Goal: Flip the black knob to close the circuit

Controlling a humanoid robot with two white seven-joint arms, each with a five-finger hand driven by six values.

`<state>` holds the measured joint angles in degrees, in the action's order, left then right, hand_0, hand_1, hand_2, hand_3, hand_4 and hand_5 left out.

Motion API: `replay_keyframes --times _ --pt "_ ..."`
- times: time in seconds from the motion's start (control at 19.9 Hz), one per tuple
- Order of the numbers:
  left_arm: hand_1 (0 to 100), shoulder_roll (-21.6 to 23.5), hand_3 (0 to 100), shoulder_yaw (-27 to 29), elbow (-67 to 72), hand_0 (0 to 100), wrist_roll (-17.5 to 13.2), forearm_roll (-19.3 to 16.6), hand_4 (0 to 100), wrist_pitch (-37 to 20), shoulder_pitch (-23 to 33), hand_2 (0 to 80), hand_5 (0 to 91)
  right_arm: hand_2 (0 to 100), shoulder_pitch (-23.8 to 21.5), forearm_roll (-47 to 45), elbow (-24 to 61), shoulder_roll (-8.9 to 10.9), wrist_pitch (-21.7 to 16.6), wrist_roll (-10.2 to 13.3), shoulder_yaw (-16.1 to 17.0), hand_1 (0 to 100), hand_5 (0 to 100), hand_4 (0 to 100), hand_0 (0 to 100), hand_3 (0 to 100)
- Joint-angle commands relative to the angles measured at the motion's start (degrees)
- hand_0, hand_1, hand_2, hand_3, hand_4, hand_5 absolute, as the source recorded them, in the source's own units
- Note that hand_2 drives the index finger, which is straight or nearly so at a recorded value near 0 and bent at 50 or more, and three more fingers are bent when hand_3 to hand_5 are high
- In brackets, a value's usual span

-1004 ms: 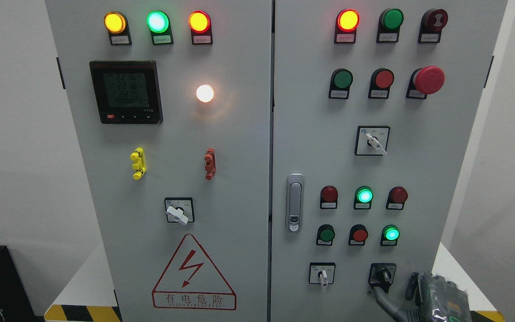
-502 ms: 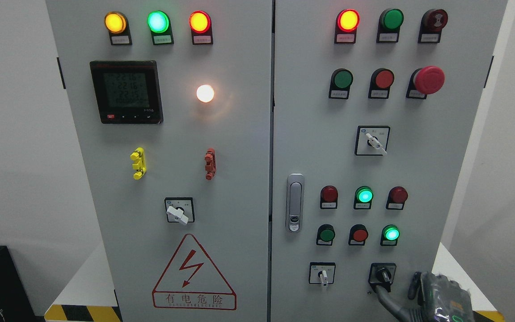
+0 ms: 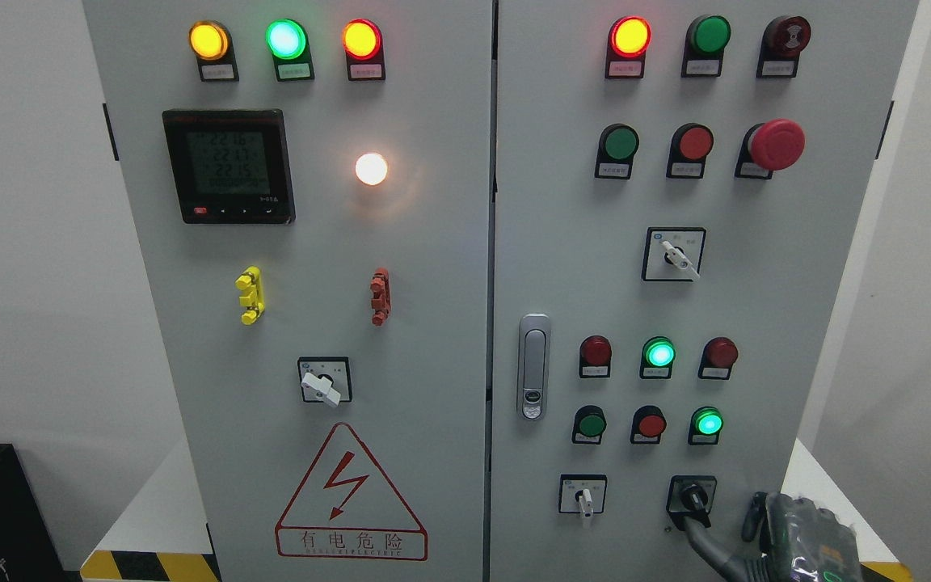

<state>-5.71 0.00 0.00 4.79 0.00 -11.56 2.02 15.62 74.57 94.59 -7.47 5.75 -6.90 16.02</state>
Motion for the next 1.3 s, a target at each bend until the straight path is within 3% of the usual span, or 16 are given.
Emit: replay_keyframes --times 0.0,1.25 --pt "0 0.0 0 -1.1 1.2 0 0.0 -1.1 0 0.0 0.0 0.0 0.0 73 0.3 -0.2 0.2 0.08 0.0 -0.2 1.0 23 68 70 0 90" --pt "0 0.0 0 -1.1 1.3 0 0.0 -1.2 0 0.0 0.0 0.0 0.0 73 0.0 -0.7 0.9 -0.18 -0.1 -0.5 0.8 22 68 70 0 89"
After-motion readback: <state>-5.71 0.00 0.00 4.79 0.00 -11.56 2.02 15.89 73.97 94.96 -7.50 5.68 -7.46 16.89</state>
